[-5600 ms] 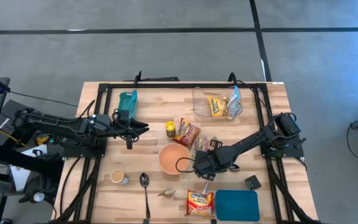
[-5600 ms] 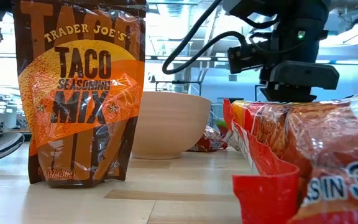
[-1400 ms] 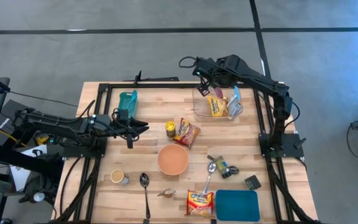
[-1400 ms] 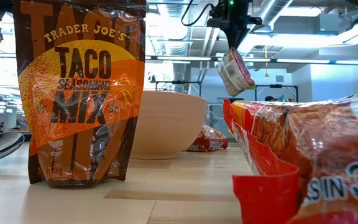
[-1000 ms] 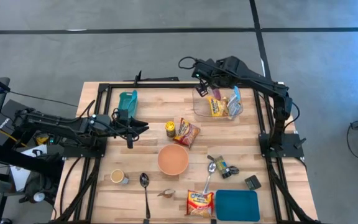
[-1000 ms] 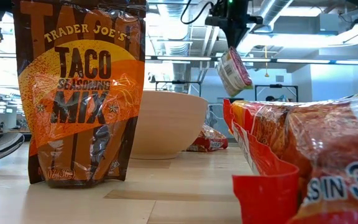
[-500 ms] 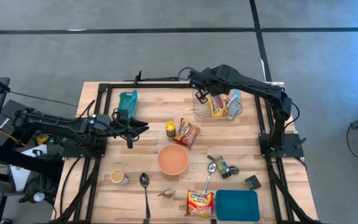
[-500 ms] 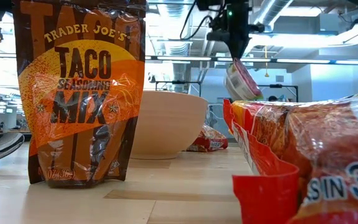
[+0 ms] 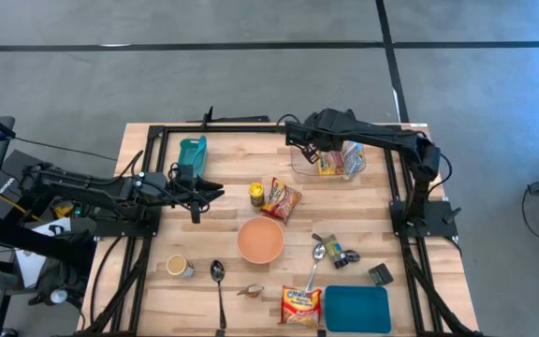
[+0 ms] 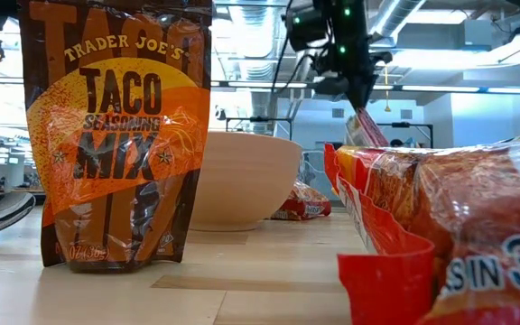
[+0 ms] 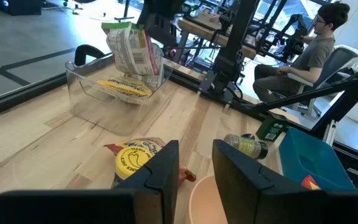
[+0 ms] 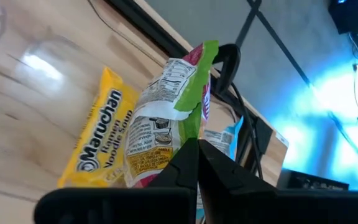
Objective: Pick & Place Food Item
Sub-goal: Put the green noodle pack into the transparent organizer
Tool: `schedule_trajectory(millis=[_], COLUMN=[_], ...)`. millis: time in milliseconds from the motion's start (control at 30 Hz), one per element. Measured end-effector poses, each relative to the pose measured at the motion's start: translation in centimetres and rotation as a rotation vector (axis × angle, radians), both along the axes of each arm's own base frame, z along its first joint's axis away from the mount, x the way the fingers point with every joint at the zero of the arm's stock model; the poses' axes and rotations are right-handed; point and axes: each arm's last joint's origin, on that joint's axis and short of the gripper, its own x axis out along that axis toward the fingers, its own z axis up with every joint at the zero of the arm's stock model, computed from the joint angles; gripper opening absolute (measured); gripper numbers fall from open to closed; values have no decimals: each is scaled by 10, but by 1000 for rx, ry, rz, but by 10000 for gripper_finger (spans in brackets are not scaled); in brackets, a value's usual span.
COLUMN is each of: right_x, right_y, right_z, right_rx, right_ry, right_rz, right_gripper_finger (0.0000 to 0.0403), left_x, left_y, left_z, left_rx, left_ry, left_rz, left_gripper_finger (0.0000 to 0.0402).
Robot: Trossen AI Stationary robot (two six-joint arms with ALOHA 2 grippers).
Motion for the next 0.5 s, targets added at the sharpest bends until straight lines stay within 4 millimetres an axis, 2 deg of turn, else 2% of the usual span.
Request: schedule_trajectory(millis=[267,500], right_x=[-8,-7], right_y=[-9,-8], right_z=[-30,-39], right_rx=[21,18], right_ry=[59,49], right_rz=[-33,-30], right_gripper_finger=[0,0], left_x=[0,0], left_y=[0,0], left_z=[0,0], left_rx=[0,0], left_ry=[0,0], left_rz=[0,0], left_gripper_finger=[92,92])
